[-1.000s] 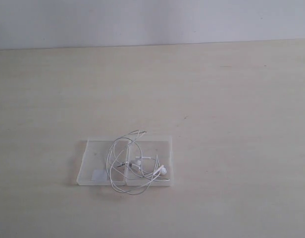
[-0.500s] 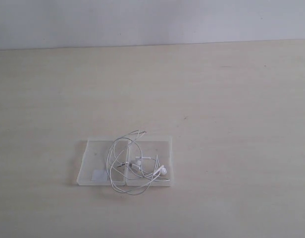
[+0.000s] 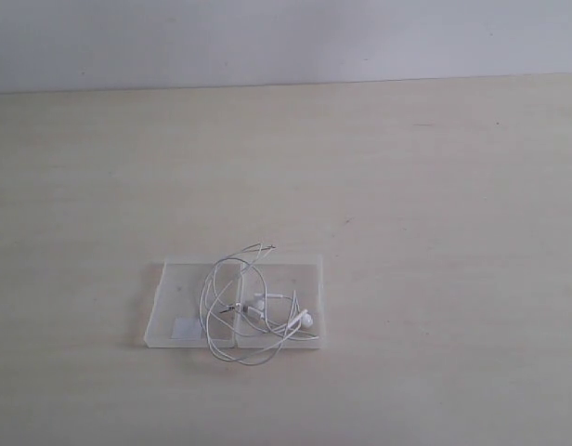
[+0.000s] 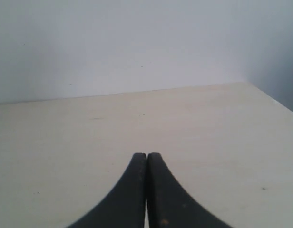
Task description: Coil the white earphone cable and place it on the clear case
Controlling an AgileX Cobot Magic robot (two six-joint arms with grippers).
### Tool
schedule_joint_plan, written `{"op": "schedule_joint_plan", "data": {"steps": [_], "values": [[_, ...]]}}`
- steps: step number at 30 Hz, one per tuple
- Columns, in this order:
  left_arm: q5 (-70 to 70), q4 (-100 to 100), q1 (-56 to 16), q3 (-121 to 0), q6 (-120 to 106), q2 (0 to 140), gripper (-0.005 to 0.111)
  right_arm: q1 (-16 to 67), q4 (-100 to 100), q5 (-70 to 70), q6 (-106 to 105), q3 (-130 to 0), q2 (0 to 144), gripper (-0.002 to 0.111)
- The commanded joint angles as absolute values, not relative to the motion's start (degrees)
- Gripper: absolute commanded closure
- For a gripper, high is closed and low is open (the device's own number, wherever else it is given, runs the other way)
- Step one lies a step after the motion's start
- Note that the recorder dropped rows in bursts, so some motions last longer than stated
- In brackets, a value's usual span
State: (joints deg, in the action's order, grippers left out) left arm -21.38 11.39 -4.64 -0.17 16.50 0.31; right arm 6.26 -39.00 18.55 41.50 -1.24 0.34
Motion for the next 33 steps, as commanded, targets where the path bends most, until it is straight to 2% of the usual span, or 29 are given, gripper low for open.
{"op": "schedule_joint_plan", "data": {"steps": [1,3,5,13,19,33], "values": [[-20.75,11.38,-4.65,0.00,16.71,0.00,0.107,5.94,-14.16,17.58,9.26,-0.98,0.00,0.108],[-20.75,11.38,-4.65,0.00,16.71,0.00,0.107,5.94,0.00,17.23,-5.82,-0.98,0.00,0.108],[-20.75,11.38,-4.65,0.00,16.71,0.00,0.107,5.94,8.38,17.18,-12.39,-0.98,0.00,0.108],[-20.75,11.38,-4.65,0.00,16.71,0.00,0.107,2.68,5.48,17.39,-9.98,0.00,0.00,0.108],[-20.75,11.38,-4.65,0.00,16.82,0.00,0.107,2.59,5.71,17.46,-2.35,0.00,0.00,0.108],[-20.75,11.38,-4.65,0.00,16.64,0.00,0.107,2.59,5.71,17.46,-2.28,0.00,0.00,0.108]]}}
